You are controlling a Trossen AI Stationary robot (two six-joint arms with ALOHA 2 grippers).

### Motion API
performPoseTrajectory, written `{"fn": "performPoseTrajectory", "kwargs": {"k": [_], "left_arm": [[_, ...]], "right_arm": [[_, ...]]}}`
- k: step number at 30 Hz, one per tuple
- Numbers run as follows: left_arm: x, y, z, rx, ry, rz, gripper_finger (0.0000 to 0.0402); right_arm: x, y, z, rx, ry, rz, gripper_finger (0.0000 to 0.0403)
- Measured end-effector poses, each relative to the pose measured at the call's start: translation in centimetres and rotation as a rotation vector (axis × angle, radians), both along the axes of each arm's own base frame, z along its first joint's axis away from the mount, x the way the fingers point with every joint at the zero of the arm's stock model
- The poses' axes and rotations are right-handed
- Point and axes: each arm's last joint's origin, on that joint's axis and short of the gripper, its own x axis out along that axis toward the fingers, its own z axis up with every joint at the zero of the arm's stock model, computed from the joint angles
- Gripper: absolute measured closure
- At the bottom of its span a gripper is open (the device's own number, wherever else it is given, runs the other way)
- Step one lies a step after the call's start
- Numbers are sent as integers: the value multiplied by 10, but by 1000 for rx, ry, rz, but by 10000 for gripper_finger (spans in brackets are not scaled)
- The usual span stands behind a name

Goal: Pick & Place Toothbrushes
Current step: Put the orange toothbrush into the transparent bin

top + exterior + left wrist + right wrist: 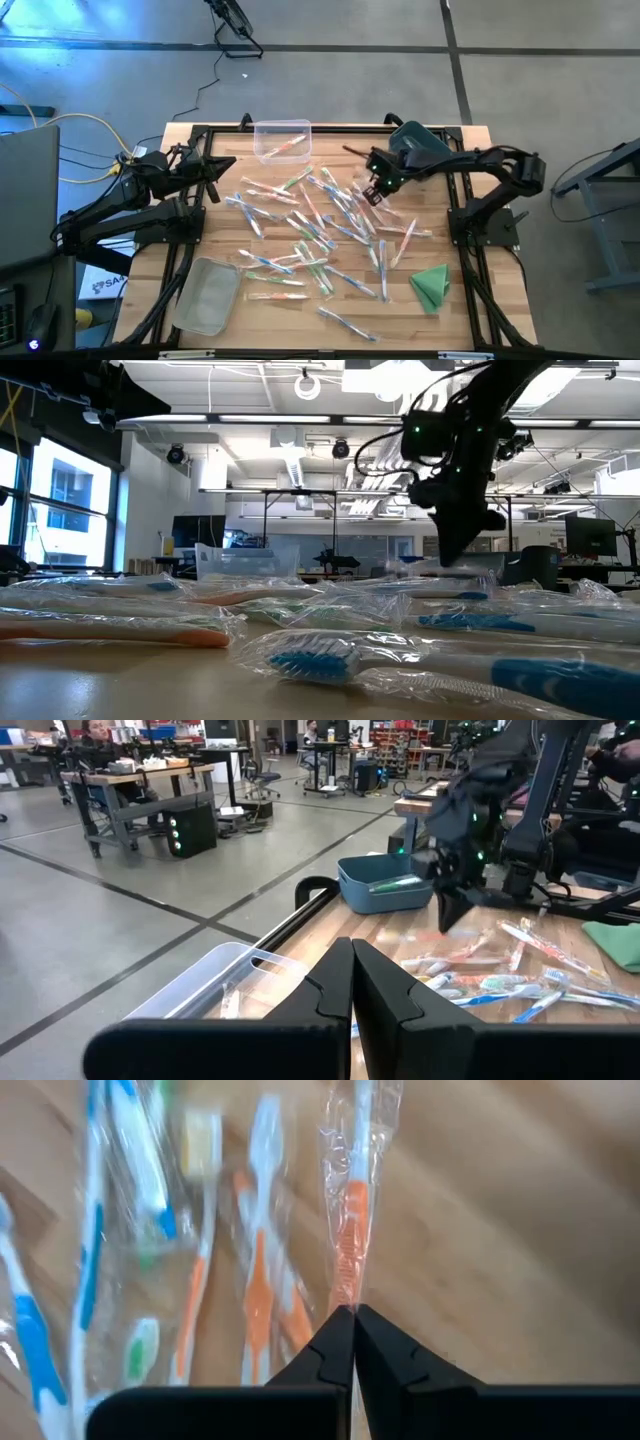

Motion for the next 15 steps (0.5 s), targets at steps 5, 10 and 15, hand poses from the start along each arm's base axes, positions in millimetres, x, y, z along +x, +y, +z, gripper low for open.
{"fn": "performPoseTrajectory", "kwargs": {"k": [5,10,15], "left_arm": [[0,0,0,0,0,0,401],[0,0,1,2,-5,2,401],[0,1,3,-20,-45,33,401]], "right_arm": [[-12,-7,25,-72,-84,-41,399],[-18,-13,46,-173,-191,-84,399],[-11,-21,61,-274,-351,-88,399]]}}
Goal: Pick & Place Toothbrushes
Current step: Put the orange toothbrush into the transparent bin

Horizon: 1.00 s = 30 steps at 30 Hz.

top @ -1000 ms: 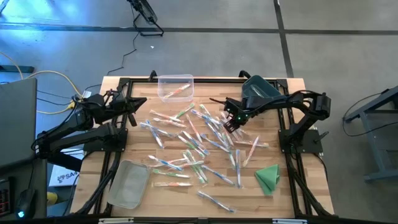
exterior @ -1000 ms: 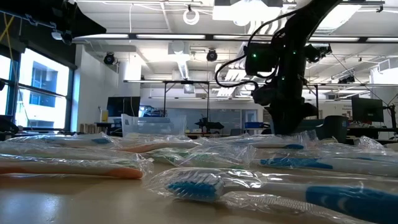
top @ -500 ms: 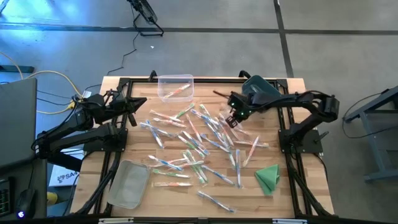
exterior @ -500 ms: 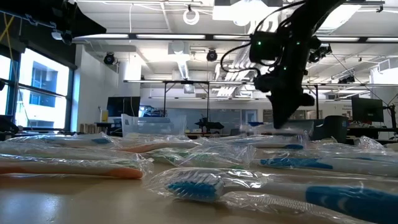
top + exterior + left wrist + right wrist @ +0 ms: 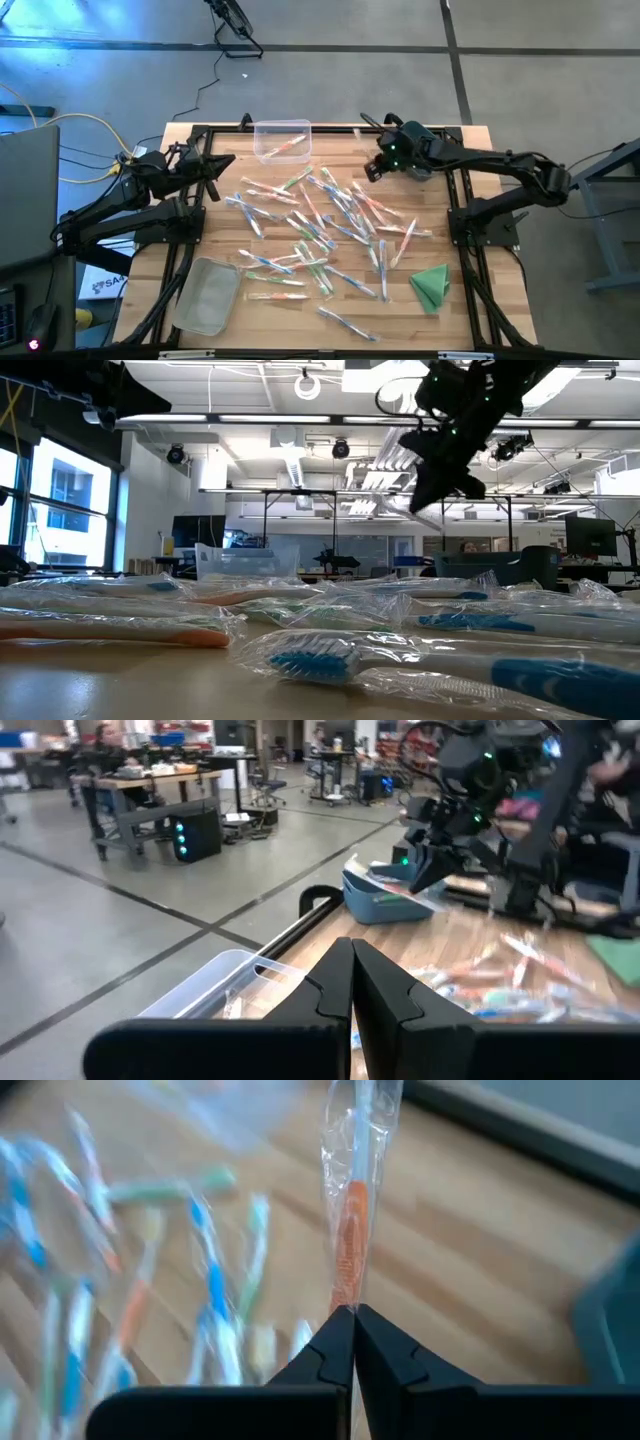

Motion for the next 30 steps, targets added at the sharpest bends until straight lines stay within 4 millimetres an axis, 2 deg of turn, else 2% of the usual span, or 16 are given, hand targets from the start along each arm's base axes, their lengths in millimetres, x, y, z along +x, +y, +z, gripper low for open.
{"fn": "performPoseTrajectory", "kwargs": {"k": [7,13,23,30], "left_arm": [[-1,1,0,-109,-70,49,401],[-1,1,0,-123,-80,57,401],[-3,5,0,-116,-87,204,401],[7,11,-2,-123,-51,284,389]], "right_arm": [[9,-13,17,-151,-174,22,399],[11,-24,29,-249,-277,31,399],[8,-44,48,-445,-399,10,399],[3,-53,56,-534,-438,-7,399]]}}
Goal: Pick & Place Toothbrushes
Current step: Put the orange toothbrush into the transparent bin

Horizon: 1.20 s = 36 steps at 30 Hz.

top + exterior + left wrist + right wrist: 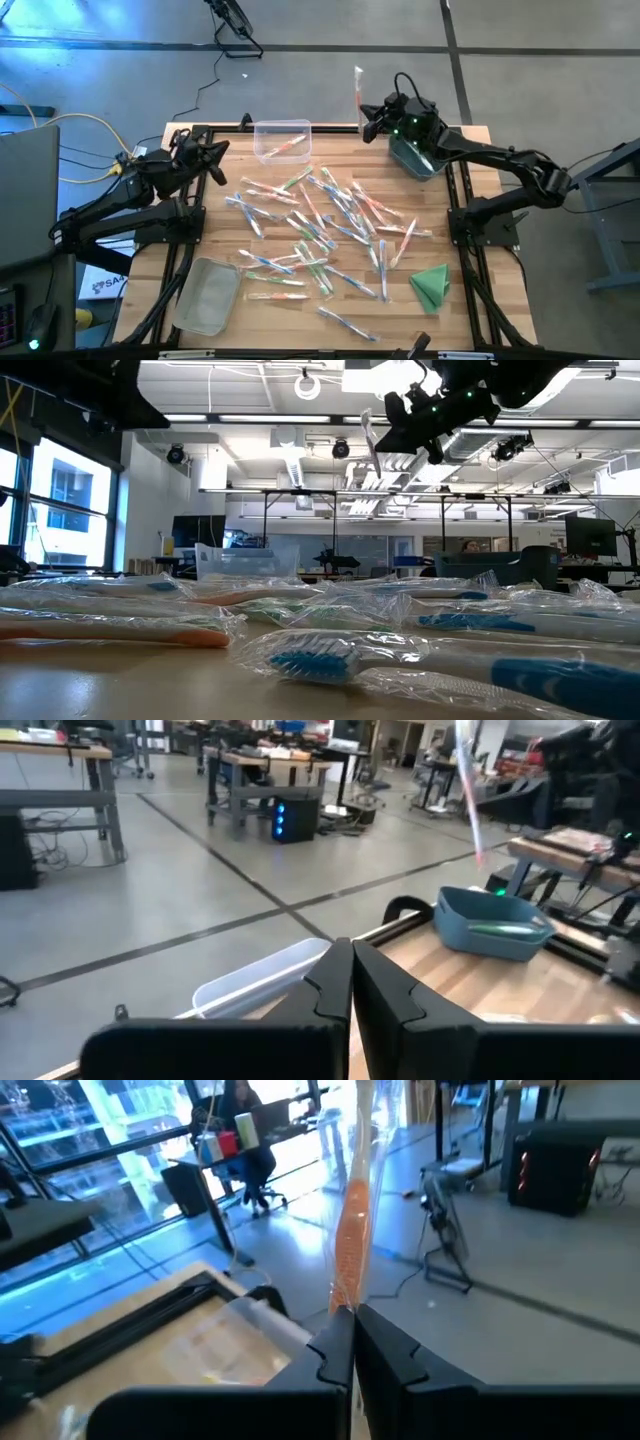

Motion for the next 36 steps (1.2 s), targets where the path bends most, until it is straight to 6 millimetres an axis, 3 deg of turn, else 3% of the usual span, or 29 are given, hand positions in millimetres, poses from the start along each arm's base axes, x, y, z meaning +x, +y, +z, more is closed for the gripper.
{"fn": "performPoseTrajectory", "kwargs": {"k": [8,13,19,25,30,36], "left_arm": [[23,11,2,36,41,39,326],[25,12,1,11,27,34,319],[28,11,2,-1,0,-13,319],[35,12,6,18,-47,-93,321],[45,16,7,29,-62,-158,344],[53,34,10,51,-107,-213,378]], "right_arm": [[-3,-5,5,-61,-22,-14,399],[0,-4,8,-77,-53,29,399],[23,0,-3,-100,-108,114,399],[58,0,-7,-97,-107,214,399],[83,0,-3,-127,-108,302,399],[102,3,4,-156,-118,362,399]]}}
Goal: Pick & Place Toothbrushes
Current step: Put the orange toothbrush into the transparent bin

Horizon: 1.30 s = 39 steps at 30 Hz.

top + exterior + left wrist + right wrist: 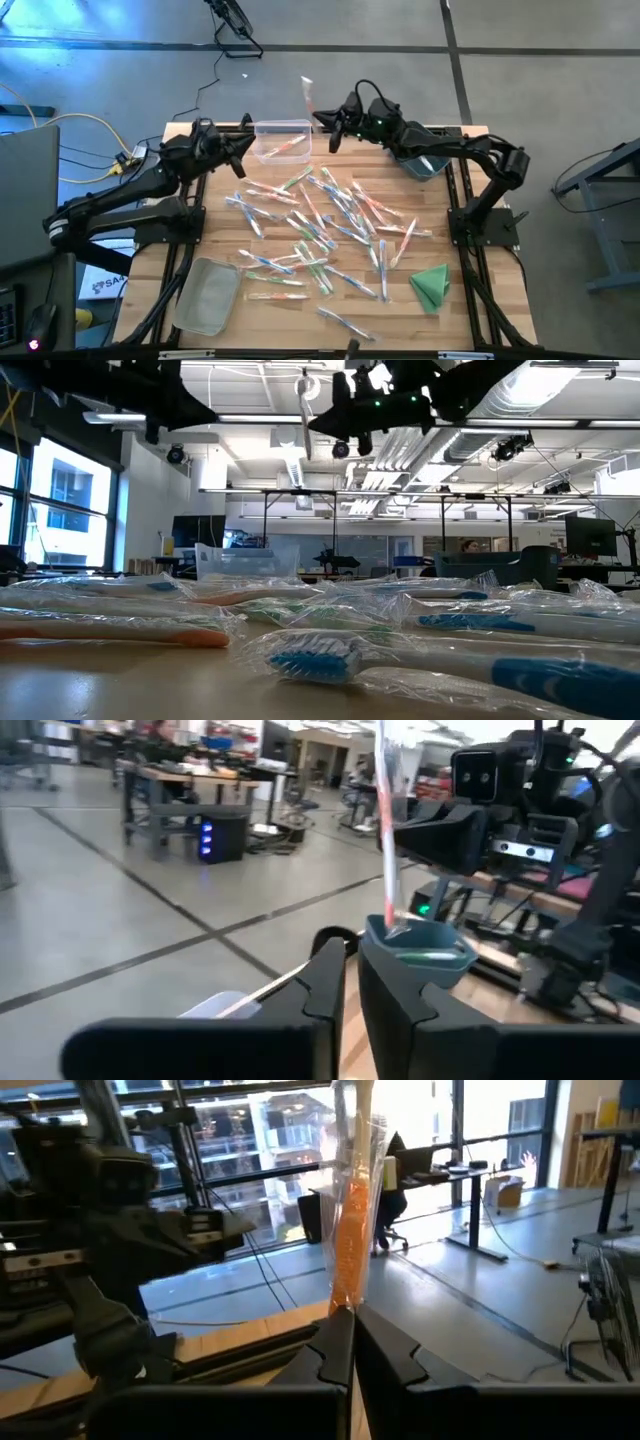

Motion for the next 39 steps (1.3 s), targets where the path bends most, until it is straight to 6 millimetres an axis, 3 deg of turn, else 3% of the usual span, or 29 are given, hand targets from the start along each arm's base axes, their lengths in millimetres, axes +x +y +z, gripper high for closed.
{"fn": "performPoseTrajectory", "kwargs": {"k": [9,18,22,31,39], "left_arm": [[9,38,-6,-31,-50,-63,395],[32,58,-13,17,-121,-162,319],[39,62,-16,34,-145,-221,299],[45,67,-21,21,-172,-247,296],[59,66,-17,53,-174,-295,296]], "right_arm": [[5,9,2,-29,14,33,399],[10,19,-2,-35,56,77,399],[10,21,-7,-15,102,77,399],[10,22,-12,4,143,82,399],[22,25,-31,27,178,103,399]]}}
